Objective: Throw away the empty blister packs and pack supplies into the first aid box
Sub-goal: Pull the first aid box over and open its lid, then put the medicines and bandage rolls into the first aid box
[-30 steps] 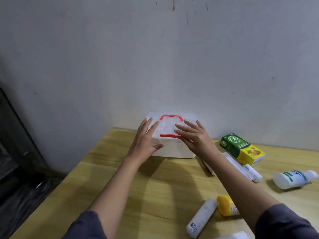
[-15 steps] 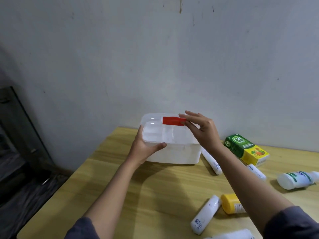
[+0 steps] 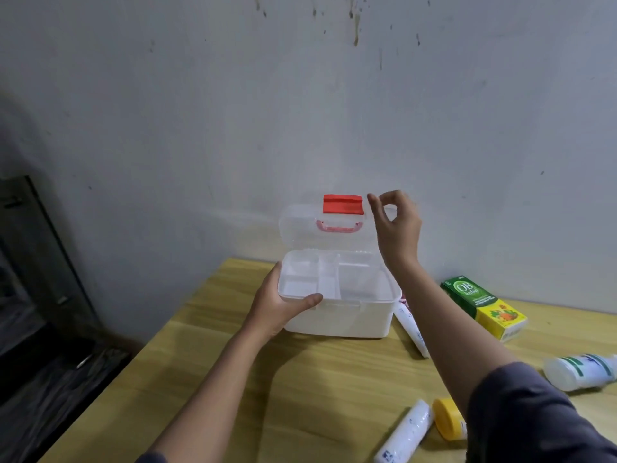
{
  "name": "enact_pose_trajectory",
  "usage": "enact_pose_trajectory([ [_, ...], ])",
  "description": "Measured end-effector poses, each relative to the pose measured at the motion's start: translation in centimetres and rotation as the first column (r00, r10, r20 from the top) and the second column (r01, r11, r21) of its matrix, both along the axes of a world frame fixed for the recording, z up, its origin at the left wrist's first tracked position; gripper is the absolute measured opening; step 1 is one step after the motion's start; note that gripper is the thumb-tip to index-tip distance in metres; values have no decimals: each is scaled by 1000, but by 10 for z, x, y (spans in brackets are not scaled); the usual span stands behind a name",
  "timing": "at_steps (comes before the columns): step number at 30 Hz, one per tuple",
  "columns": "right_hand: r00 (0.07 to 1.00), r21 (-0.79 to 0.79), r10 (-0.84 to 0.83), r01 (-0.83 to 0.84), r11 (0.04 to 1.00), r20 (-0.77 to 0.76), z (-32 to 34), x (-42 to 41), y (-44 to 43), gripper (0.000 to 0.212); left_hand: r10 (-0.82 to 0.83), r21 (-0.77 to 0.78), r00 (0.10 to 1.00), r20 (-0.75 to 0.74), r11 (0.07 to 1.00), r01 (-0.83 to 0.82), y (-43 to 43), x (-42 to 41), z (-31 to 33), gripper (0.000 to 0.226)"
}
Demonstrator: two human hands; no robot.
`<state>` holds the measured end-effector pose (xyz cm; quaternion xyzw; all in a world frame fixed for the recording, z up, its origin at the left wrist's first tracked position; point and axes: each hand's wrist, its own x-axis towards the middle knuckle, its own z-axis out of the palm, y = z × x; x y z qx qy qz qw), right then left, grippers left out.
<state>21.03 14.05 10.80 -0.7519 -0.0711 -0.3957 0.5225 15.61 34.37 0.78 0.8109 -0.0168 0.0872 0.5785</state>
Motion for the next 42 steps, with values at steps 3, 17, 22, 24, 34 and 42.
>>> enact_pose_trajectory([
  [3, 996, -20, 90, -89, 996, 24, 6, 9, -2, 18, -6, 7, 1000, 1, 1000, 6, 2, 2, 2, 100],
  [17, 993, 362, 86, -53, 931, -76, 4, 34, -18, 29, 29, 0, 999, 16, 1000, -29, 1, -6, 2, 124],
  [22, 971, 391, 3, 93, 916, -240, -8, 45, -27, 29, 49, -24, 998, 33, 999, -48, 5, -16, 0, 120],
  [24, 960, 384, 10, 102, 918, -278, -16, 47, -28, 26, 56, -27, 998, 43, 998, -55, 4, -19, -1, 121],
  [34, 939, 104, -62, 103, 989, -338, -34, -4, -59, 35, 106, -44, 992, 67, 994, -103, -5, -29, -3, 122],
  [42, 684, -433, -498, 285, 855, -532, -103, -57, -168, 72, 109, -1, 986, 130, 994, -109, -13, -34, -1, 90],
])
